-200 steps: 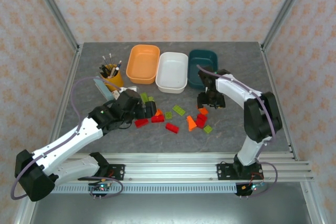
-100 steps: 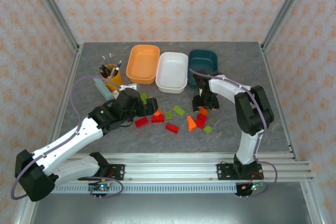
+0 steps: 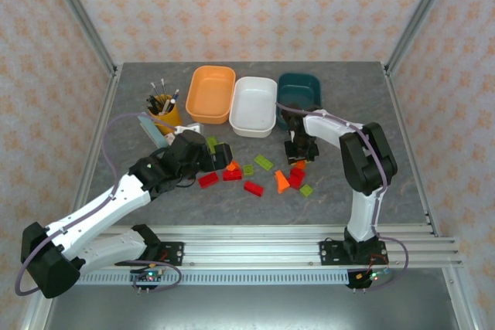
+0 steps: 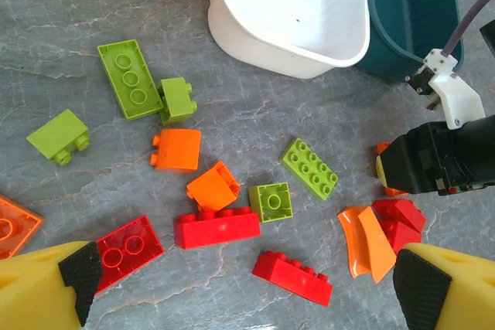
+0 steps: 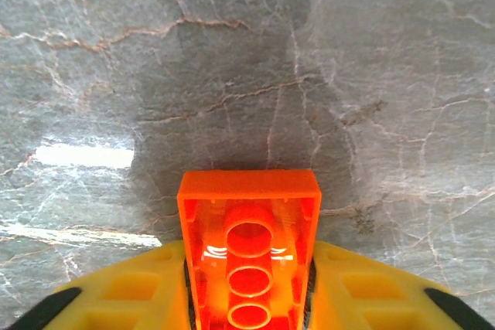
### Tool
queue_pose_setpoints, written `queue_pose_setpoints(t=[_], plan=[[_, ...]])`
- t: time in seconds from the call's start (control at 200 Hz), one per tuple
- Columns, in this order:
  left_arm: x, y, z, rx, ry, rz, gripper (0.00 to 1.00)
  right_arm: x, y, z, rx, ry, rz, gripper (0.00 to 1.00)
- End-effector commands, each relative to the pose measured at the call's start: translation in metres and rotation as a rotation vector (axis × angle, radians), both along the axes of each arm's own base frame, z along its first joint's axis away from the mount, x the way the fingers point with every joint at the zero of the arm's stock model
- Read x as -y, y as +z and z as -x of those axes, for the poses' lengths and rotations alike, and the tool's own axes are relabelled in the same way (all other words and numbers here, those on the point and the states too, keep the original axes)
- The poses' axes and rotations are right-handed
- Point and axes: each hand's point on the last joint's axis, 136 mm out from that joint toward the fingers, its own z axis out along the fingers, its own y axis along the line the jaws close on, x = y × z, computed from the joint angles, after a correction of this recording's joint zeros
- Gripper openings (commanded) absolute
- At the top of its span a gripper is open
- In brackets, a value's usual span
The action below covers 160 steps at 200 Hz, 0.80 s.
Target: Sort the legos into containers by color
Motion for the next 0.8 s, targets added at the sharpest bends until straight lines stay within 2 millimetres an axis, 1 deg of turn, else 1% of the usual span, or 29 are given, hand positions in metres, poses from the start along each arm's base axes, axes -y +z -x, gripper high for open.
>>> queue_pose_setpoints(t=[0.0, 0.025, 0.115, 0.165, 0.295, 0.335, 0.39, 0.46, 0.53, 0.601, 0.721, 0.786, 0.796], plan=[[-0.004, 0.003, -0.002, 0.028, 0.026, 0.004, 1.0, 0.003, 0.002, -0.005, 0.022, -0.005, 0.033, 0.32], [-0.003, 0.004, -0.002, 0.031, 0.025, 0.007, 1.0, 0.004, 0.004, -0.006, 0.028, -0.009, 0.035, 0.31], [0.0, 0.01, -0.003, 0.039, 0.014, 0.022, 1.0, 0.004, 0.022, -0.009, 0.07, -0.029, 0.028, 0.3], [0.003, 0.017, -0.004, 0.05, 0.005, 0.034, 1.0, 0.004, 0.038, -0.013, 0.107, -0.043, 0.021, 0.29], [0.017, 0.046, -0.015, 0.081, -0.028, 0.064, 1.0, 0.006, 0.083, -0.027, 0.195, -0.081, 0.021, 0.28], [0.023, 0.057, -0.02, 0.09, -0.039, 0.075, 1.0, 0.006, 0.097, -0.035, 0.224, -0.09, 0.027, 0.27], [0.032, 0.065, -0.029, 0.085, -0.053, 0.092, 1.0, 0.006, 0.112, -0.047, 0.258, -0.1, 0.04, 0.27], [0.043, 0.074, -0.044, 0.071, -0.063, 0.127, 1.0, 0.004, 0.125, -0.066, 0.296, -0.114, 0.05, 0.26], [0.049, 0.08, -0.061, 0.061, -0.054, 0.144, 1.0, 0.005, 0.132, -0.086, 0.316, -0.148, 0.043, 0.26], [0.055, 0.084, -0.08, 0.056, -0.05, 0.155, 1.0, 0.008, 0.133, -0.11, 0.328, -0.19, 0.032, 0.25], [0.065, 0.092, -0.114, 0.053, -0.05, 0.186, 1.0, 0.01, 0.117, -0.149, 0.304, -0.254, -0.001, 0.26], [0.072, 0.091, -0.131, 0.043, -0.057, 0.179, 1.0, 0.012, 0.099, -0.167, 0.272, -0.284, -0.006, 0.26], [0.073, 0.091, -0.134, 0.042, -0.057, 0.178, 1.0, 0.012, 0.099, -0.17, 0.273, -0.288, -0.012, 0.26]])
